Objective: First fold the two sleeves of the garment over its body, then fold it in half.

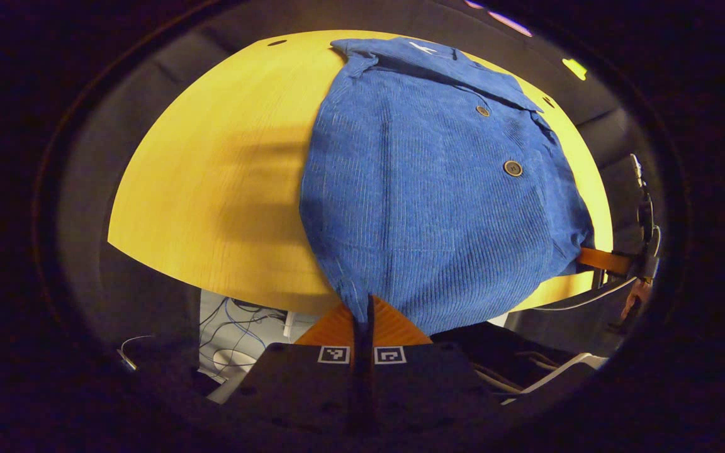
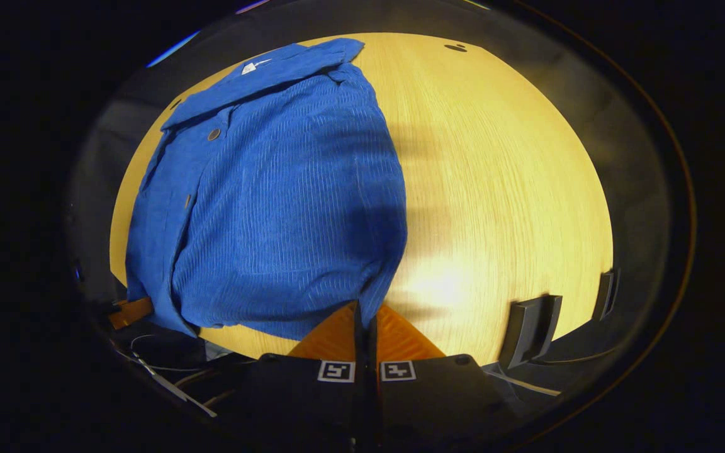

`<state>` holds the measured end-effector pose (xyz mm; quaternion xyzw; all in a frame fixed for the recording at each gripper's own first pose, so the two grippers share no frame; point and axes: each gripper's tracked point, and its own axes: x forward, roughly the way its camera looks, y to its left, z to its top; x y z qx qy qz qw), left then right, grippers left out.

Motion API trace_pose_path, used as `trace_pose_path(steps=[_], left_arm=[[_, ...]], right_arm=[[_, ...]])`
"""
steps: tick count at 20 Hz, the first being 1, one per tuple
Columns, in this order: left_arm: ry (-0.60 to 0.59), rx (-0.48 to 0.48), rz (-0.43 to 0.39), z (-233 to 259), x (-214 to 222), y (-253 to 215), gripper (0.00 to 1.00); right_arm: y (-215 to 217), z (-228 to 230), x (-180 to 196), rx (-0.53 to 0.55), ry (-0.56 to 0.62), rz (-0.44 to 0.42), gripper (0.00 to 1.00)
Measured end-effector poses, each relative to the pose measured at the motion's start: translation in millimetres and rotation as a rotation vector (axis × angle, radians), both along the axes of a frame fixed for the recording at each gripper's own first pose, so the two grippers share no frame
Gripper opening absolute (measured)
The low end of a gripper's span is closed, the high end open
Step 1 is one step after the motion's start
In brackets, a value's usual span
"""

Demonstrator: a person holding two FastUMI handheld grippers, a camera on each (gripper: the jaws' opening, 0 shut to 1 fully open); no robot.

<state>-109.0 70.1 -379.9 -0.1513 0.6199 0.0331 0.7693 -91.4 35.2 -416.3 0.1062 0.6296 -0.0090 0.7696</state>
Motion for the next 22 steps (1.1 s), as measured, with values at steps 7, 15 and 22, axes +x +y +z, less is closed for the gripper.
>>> trace_pose_path(steps=[7,15,22], left_arm=[[-0.174,-0.124,0.048,74,44,25,0.0],[-0.365,-0.12,-0.09,166,110,61,0.0],[-0.467,-0.126,-0.042,210,222,80,0.0]], right_arm=[[15,72,36,0.011,-0.141,-0.021,0.01],[25,170,115,-0.048,-0.343,0.04,0.01],[23,219,258,-0.093,-0.572,0.074,0.01]])
